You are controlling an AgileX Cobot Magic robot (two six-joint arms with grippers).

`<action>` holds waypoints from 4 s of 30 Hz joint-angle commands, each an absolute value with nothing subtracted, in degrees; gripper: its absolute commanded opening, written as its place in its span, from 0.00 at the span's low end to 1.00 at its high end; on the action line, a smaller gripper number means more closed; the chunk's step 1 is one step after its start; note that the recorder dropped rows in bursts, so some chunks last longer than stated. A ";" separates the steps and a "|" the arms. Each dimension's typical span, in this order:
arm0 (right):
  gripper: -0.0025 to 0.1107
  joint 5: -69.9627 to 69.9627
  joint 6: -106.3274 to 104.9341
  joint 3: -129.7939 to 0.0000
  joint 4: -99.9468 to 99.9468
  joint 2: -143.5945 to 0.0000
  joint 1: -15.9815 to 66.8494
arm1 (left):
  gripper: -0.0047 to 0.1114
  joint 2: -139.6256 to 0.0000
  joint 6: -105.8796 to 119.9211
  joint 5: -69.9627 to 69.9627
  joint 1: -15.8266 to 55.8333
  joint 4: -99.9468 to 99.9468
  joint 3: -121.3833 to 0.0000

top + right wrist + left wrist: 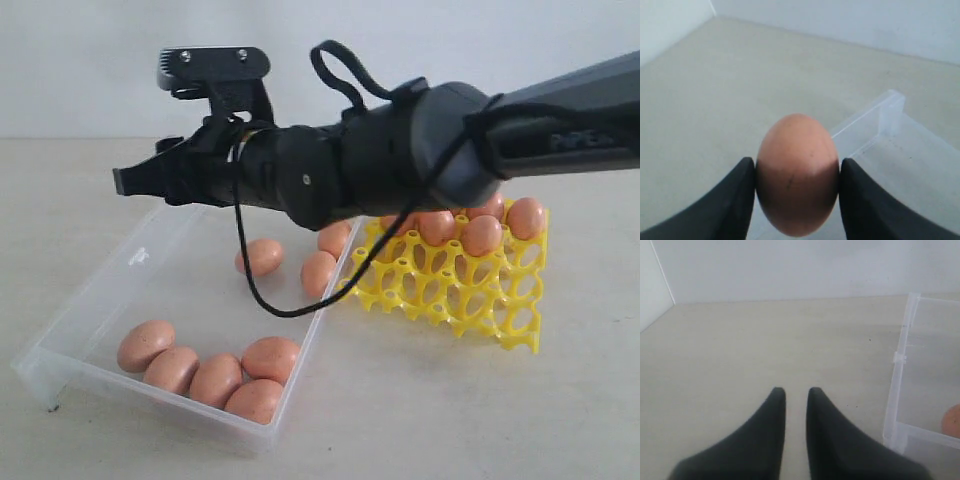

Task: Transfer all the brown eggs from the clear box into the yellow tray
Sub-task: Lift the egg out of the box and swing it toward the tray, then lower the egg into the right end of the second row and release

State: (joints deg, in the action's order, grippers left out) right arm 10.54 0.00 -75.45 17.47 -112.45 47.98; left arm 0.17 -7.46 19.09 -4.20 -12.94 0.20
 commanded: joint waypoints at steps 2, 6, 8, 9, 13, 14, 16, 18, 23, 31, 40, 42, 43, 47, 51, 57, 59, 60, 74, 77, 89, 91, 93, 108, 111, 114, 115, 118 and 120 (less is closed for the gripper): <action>0.02 22.81 2.05 -68.15 18.72 -107.18 47.10 | 0.02 0.00 -7.45 19.01 -4.02 -13.10 0.00; 0.02 16.72 9.15 -68.14 10.69 -106.91 45.47 | 0.00 0.00 -7.45 19.01 -4.02 -13.10 0.00; 0.02 14.57 13.89 -68.04 2.76 -106.91 45.12 | 0.00 0.00 -7.45 19.01 -4.02 -13.10 0.00; 0.02 14.41 17.61 -67.94 -2.72 -106.91 45.12 | 0.00 0.00 -7.45 19.01 -4.02 -13.10 0.00; 0.02 20.57 33.38 -67.94 -20.12 -106.91 45.12 | 0.00 0.00 -7.45 19.01 -4.02 -13.10 0.00; 0.02 23.15 38.15 -67.94 -24.70 -106.70 45.12 | 0.00 0.00 -7.45 19.01 -4.02 -13.10 0.00; 0.02 27.98 45.48 -67.94 -32.69 -105.79 45.12 | 0.00 0.00 -7.45 18.50 -4.02 -13.10 0.00; 0.02 33.54 50.59 -67.94 -38.50 -104.32 45.12 | 0.00 0.00 -7.45 18.10 -4.02 -13.10 0.00; 0.02 37.13 52.13 -67.94 -41.51 -99.30 45.12 | 0.00 0.00 -7.45 17.96 -4.02 -13.10 0.00; 0.02 31.41 46.14 -58.26 -38.53 -93.02 42.50 | 0.00 0.00 -7.45 17.96 -4.02 -13.10 0.00; 0.02 29.73 17.27 -43.38 -10.48 -86.47 25.84 | 0.00 0.00 -13.98 19.04 -4.02 -12.63 0.00; 0.02 27.94 19.81 -44.34 -9.89 -85.86 21.06 | 0.00 0.00 -16.86 19.04 -4.02 -12.63 0.00; 0.02 26.55 24.67 -45.06 -10.12 -85.86 17.87 | 0.00 0.00 -17.00 19.04 -4.02 -12.63 0.00; 0.02 29.85 47.90 -46.45 -25.58 -88.74 4.03 | 0.00 0.00 -17.00 19.04 -4.02 -12.63 0.00; 0.02 55.51 75.14 -50.89 -55.47 -96.11 -11.58 | 0.00 0.00 -17.00 19.04 -4.02 -12.63 0.00; 0.02 69.96 84.58 -56.62 -75.22 -103.65 -21.67 | 0.00 0.00 -16.98 18.89 -4.02 -12.63 0.00; 0.02 69.96 82.46 -54.19 -77.14 -103.16 -21.56 | 0.00 0.00 -16.98 18.89 -4.02 -12.63 0.00; 0.02 69.96 81.20 -52.94 -78.02 -102.85 -20.99 | 0.00 0.00 -16.98 18.89 -4.02 -12.63 0.00; 0.02 47.55 65.70 -40.37 -74.71 -102.33 -14.15 | 0.00 0.00 -16.98 18.89 -4.02 -12.63 0.00; 0.02 46.92 63.88 -40.37 -69.16 -104.84 -14.15 | 0.00 0.00 -16.98 18.89 -4.02 -12.63 0.00; 0.02 51.34 52.73 -40.76 -66.18 -111.58 -14.15 | 0.00 0.00 -16.98 18.89 -4.02 -12.63 0.00; 0.02 52.28 51.45 -40.76 -66.07 -111.58 -14.15 | 0.00 0.00 -16.98 18.89 -4.02 -12.63 0.00; 0.02 52.85 50.56 -40.76 -65.79 -111.58 -14.15 | 0.00 0.00 -16.98 18.89 -4.02 -12.63 0.00; 0.36 52.15 47.00 -40.76 -62.04 -111.58 -14.15 | 0.00 0.00 -16.98 18.89 -4.02 -12.63 0.00; 0.47 52.26 47.62 -40.76 -61.57 -111.58 -14.15 | 0.00 0.00 -16.98 18.89 -4.02 -12.63 0.00; 0.48 52.38 47.62 -40.76 -60.90 -111.58 -14.15 | 0.00 0.00 -16.98 18.89 -4.02 -12.63 0.00; 0.48 52.38 47.62 -40.76 -60.90 -111.58 -14.15 | 0.00 0.00 -16.98 18.88 -4.02 -12.84 0.00; 0.48 52.38 47.72 -40.76 -60.92 -111.58 -14.15 | 0.00 0.00 -16.98 18.88 -4.02 -12.84 0.00; 0.48 52.38 48.10 -40.76 -60.83 -111.58 -14.15 | 0.00 0.00 -16.98 18.88 -4.02 -12.84 0.00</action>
State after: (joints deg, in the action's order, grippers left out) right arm 51.94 47.72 -40.65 -61.02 -111.62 -14.25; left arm 0.17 -16.40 19.10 -4.20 -12.83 0.20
